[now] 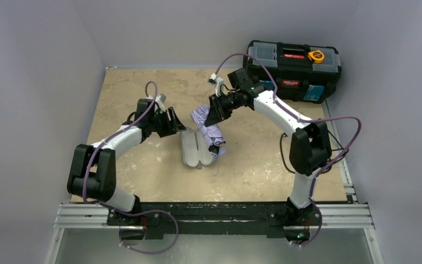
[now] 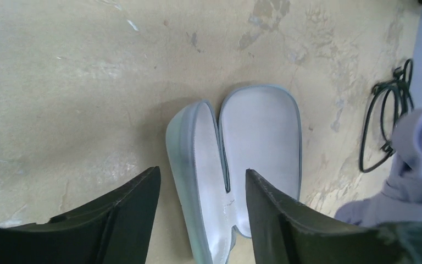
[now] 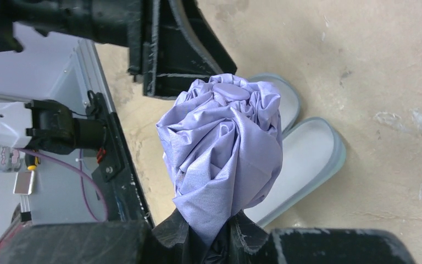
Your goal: Open the umbrella
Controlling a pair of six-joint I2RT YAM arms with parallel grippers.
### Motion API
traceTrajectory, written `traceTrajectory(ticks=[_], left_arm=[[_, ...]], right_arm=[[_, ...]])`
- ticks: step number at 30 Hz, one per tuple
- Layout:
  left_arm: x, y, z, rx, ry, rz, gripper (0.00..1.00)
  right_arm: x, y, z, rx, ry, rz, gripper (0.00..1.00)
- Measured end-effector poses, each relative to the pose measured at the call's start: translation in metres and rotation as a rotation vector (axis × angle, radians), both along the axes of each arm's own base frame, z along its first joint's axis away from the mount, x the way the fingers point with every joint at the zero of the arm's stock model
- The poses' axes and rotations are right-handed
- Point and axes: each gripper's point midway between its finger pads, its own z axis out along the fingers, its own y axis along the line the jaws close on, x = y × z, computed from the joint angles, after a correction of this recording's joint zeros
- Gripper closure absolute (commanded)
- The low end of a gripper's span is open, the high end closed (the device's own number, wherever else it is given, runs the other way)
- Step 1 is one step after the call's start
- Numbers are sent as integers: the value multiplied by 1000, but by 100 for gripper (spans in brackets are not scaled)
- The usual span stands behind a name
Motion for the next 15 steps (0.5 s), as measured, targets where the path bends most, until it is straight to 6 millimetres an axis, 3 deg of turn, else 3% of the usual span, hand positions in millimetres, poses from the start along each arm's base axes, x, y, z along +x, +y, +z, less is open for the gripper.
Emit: traceTrajectory(ticks=[4,7,9,12,15], left_arm=[[9,26,17,-33,-38,72,25],[14,69,53,-30,-129,169,6],[14,103,80,5,-201,241,0],[4,155,123,85,-297,354,0],[-12,193,156,158,-352,431,0]], right_arm=[[-5,9,28,51,-25,-18,100],[-7,26,46,95,-42,-49,100],[-12,45,50,108,-58,-56,100],[-31,83,44,98,-53,-31,100],[-53,131,22,81,-33,27,100]])
